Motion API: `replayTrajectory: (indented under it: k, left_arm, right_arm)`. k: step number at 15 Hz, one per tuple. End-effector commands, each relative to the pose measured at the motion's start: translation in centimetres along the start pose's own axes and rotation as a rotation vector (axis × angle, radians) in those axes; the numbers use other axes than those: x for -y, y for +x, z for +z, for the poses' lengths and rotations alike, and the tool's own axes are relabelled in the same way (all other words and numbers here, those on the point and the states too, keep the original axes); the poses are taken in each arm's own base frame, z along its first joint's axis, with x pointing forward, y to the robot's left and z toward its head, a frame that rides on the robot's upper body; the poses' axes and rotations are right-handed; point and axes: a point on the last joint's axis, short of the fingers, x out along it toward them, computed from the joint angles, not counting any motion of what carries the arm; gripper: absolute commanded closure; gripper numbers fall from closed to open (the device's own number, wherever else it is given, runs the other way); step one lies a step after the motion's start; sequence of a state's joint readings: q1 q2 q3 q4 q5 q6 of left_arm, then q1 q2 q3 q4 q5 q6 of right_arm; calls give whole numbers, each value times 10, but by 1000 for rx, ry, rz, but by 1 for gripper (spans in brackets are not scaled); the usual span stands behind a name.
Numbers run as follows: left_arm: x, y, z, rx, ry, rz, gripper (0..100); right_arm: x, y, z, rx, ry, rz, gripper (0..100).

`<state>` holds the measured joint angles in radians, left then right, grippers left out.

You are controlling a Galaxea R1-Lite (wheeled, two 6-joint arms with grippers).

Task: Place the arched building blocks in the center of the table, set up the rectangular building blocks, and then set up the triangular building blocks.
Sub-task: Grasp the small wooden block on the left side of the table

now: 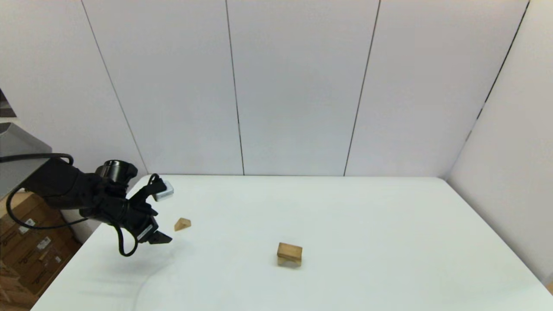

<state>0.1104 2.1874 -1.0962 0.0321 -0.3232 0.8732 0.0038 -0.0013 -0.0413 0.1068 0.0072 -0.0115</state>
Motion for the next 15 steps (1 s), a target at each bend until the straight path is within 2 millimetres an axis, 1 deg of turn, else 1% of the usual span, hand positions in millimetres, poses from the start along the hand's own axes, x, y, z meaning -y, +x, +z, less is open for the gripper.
replayTrajectory:
  k: [1, 5, 15]
  left_arm:
    - [-1, 12, 9, -6, 21, -26, 0]
    - [-3, 29, 14, -6, 36, -42, 0]
    - [-11, 46, 14, 11, 29, -63, 0]
  right_arm:
    - [0, 0, 0, 0, -1, 1, 0]
    - [0, 0, 0, 0, -1, 1, 0]
    - [0, 0, 0, 0, -1, 1, 0]
